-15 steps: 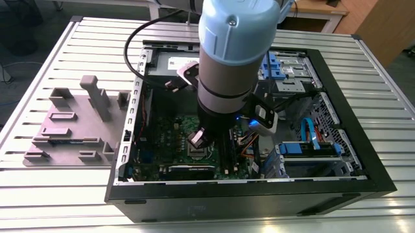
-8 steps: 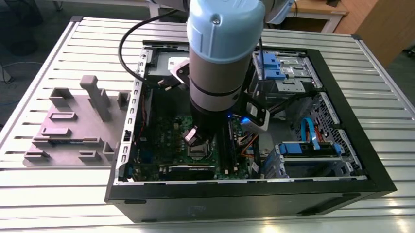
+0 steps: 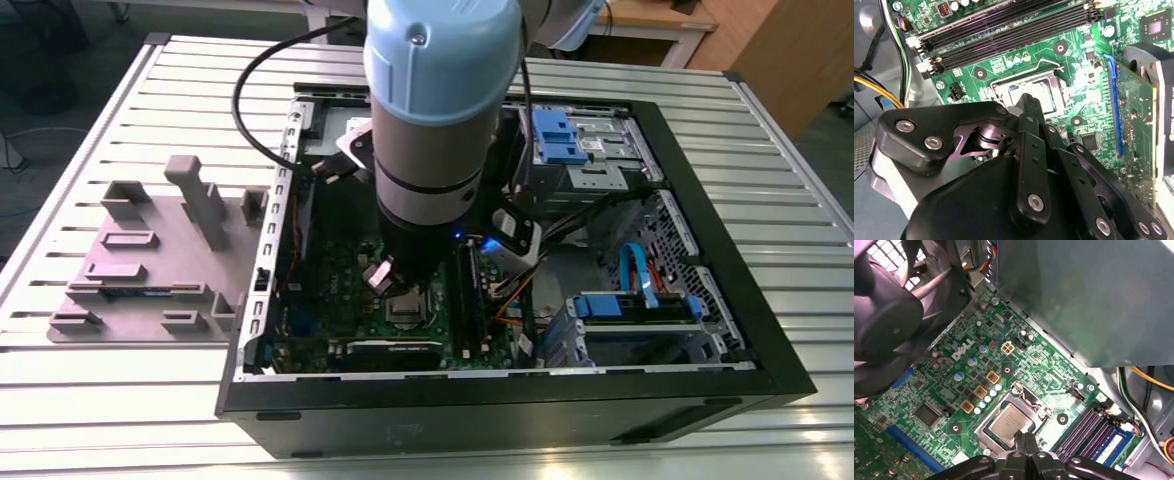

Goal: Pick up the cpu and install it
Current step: 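Install the first cpu locking lever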

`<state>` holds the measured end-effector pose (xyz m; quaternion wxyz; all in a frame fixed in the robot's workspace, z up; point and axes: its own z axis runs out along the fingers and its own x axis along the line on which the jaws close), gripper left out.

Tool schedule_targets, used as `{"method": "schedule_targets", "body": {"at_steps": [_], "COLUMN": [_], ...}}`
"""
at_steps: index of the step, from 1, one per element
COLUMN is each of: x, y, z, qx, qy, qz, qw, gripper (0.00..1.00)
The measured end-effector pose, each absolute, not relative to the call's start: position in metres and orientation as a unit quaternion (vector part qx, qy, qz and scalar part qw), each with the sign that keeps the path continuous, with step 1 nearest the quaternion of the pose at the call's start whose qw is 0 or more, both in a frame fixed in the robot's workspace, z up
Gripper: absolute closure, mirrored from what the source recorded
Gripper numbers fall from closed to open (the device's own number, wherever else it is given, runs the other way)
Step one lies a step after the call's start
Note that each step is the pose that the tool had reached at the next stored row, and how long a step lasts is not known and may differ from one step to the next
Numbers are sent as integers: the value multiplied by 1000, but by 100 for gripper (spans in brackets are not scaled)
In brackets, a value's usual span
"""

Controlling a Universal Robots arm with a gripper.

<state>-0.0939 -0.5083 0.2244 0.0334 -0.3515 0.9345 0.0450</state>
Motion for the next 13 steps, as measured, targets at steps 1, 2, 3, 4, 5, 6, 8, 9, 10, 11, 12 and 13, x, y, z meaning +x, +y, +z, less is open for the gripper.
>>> {"method": "schedule_targets", "body": {"at_steps": [1,2,3,4,5,6,8,9,10,11,12,13], "x": [-94,-94,-94,-94,-94,-94,-94,-94,-94,-94,-94,-94], "y": [-508,-508,-508,-508,-508,-508,-508,-508,-508,-508,-508,-508], "z": [226,228,230,233,234,234,234,234,234,234,234,234], "qx": [-352,-352,-351,-351,-351,-351,-351,-351,-351,-351,-351,-351], "qy": [935,934,935,935,935,935,935,935,935,935,935,935], "qz": [45,45,45,45,45,45,45,45,45,45,45,45], "qw": [33,33,33,33,33,34,33,33,33,33,33,33], "gripper": [89,89,89,89,89,89,89,89,89,89,89,89]}}
